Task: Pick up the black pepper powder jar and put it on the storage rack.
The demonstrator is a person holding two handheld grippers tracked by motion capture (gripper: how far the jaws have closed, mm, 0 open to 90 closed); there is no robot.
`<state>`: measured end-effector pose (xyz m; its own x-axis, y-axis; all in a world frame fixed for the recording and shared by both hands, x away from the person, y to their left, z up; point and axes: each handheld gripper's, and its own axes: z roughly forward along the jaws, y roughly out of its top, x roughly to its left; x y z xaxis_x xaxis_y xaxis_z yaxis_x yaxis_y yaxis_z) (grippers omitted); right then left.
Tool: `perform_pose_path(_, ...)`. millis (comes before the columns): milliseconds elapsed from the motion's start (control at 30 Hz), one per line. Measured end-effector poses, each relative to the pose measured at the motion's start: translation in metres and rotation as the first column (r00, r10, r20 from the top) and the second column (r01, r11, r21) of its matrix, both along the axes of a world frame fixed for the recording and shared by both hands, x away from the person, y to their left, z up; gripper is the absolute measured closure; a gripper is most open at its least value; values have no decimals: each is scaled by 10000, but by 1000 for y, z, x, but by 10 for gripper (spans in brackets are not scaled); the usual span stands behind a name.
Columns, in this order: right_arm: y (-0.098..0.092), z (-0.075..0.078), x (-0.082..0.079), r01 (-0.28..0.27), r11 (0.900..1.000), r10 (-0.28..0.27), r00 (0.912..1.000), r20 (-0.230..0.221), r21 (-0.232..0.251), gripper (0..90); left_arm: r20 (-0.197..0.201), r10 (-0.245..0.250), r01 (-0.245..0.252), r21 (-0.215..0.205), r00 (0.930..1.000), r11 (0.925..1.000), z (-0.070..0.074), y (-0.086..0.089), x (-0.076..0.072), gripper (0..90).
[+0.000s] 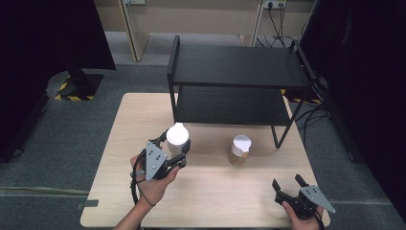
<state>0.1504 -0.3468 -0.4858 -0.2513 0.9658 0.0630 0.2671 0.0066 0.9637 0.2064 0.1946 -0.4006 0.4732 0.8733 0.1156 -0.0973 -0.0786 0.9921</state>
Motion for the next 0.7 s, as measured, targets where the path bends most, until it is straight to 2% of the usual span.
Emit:
perform_pose_path(500, 0, 0, 0, -5, 10000, 5, 10000, 8, -11, 88, 573, 102, -91, -195, 9983, 9998, 23, -6, 7, 306)
perform_pose_path(700, 0, 0, 0, 1, 10000, 0, 10000, 19, -18, 88, 713, 184, -155, -417, 9973, 9990, 33, -9, 11, 307)
